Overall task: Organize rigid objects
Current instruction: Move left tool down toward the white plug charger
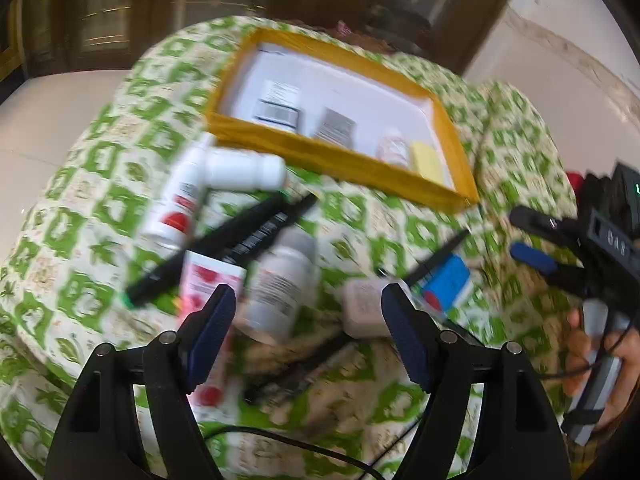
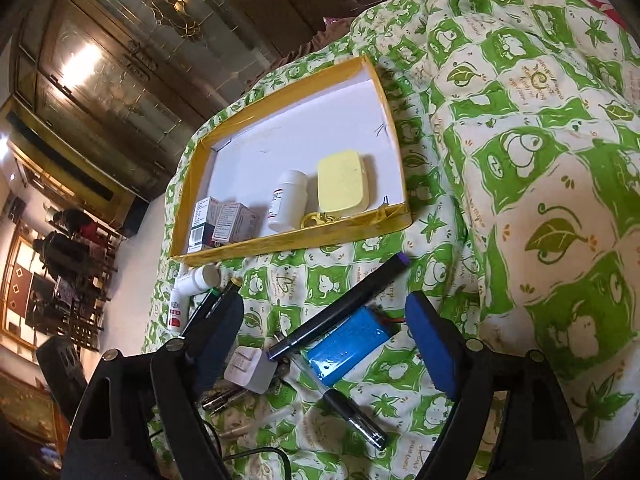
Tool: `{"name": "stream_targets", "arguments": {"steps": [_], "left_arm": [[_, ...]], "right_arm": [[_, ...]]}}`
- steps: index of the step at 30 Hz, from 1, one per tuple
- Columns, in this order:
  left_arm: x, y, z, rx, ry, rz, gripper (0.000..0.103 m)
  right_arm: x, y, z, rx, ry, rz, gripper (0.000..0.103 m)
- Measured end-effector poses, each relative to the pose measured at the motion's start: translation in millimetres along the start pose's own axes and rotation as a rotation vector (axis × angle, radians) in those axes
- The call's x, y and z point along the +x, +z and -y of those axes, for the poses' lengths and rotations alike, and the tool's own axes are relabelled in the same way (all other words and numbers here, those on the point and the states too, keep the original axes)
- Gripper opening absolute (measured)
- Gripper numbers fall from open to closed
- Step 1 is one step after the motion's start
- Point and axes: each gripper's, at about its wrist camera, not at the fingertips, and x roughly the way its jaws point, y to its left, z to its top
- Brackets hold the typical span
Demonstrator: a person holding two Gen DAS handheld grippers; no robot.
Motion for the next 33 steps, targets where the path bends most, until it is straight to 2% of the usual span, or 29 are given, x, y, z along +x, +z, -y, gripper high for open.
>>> {"name": "stream_targets", "arguments": {"steps": [5, 11, 12, 15, 21, 24, 27, 30, 33], "left_arm": [[12, -5, 39, 0.148, 0.018, -0.042, 0.075], [43, -8, 60, 0.204, 0.04, -0.135, 0.075], [46, -7, 60, 0.202, 0.038, -0.143, 0.072], [52, -3, 57, 0.174, 0.025, -0.154, 0.05], [46, 0, 47, 0.127, -0.011, -0.13, 0.05], [34, -1, 39, 0.093, -0.043, -0.106, 0.05], [24, -5, 27, 0.044, -0.076, -0.083, 0.05], [23, -6, 20, -0.003, -0.099, -0.074, 0.05], [23, -7, 19, -0.008, -0.107, -0.069, 0.05]], "right_arm": [[5, -7, -4, -0.027, -0.005, -0.012, 0.08], [7, -8, -1, -0.025, -0.011, -0.016, 0.08], [7, -8, -1, -0.026, -0.012, -0.017, 0.08], [9, -9, -2, -0.031, -0.012, -0.02, 0.08], [16, -13, -5, -0.053, -0.002, -0.055, 0.078], [23, -15, -4, -0.048, 0.009, -0.096, 0.067], [33, -17, 2, -0.003, 0.031, -0.142, 0.067], [40, -17, 6, 0.031, 0.036, -0.172, 0.059], [43, -22, 4, 0.022, 0.016, -0.208, 0.052]]}}
